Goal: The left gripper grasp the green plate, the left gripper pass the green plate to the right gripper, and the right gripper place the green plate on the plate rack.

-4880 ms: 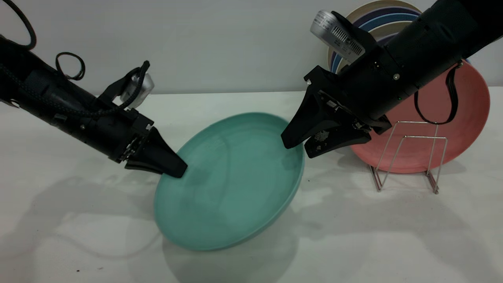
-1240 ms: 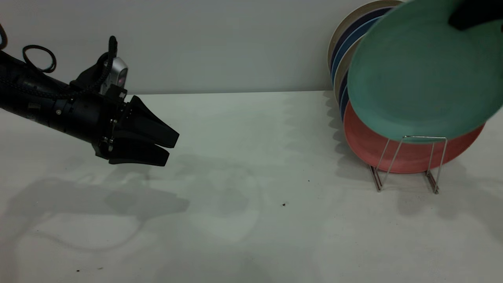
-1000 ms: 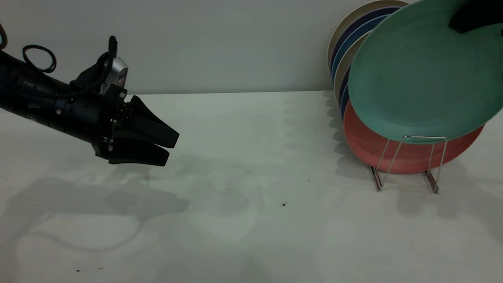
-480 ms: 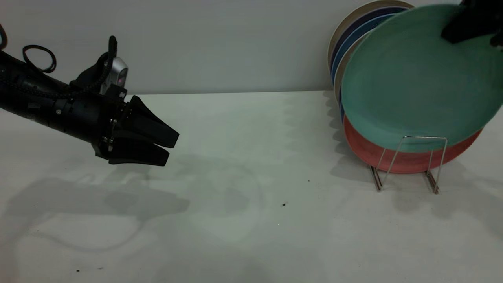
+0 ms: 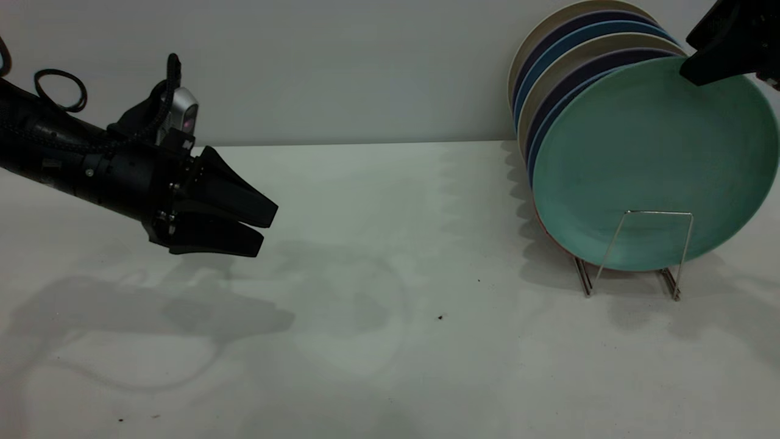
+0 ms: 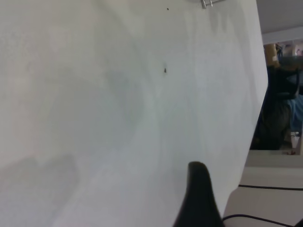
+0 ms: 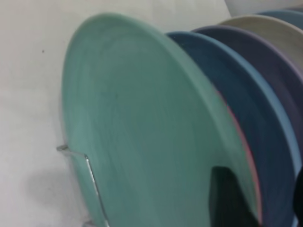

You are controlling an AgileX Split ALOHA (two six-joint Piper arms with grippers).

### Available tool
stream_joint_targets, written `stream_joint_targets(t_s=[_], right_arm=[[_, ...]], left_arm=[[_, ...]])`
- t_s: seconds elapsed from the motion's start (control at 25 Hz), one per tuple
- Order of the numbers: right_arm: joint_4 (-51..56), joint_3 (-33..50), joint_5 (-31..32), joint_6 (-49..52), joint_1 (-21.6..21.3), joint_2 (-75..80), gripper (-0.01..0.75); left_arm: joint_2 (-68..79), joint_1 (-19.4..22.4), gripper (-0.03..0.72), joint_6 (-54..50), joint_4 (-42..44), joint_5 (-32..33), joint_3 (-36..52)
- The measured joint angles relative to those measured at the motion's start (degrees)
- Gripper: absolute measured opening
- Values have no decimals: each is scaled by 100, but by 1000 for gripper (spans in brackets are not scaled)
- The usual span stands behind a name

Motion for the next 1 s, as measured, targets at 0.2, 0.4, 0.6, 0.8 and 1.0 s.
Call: stream_joint_targets(t_s=[0.2,0.4,0.6,0.8,1.0], right_arm=[[19,0,463,268,0,-63,408],[-12,0,1186,804,0,-338,413],[-44,0,2226,2890,0,-992,413],[-313,0,3689,5793,0,-1856,413],[-1206,0,4290,7295,0,-2616,413]], left_arm=[[0,0,589,-5,0,171,0],[-70,49,589,-123,9,248,0],[-765,161,589,-279,70,251,0],[-2091,222,588,-987,679,328,0],[-3664,222,588,-1951,1772,379,0]])
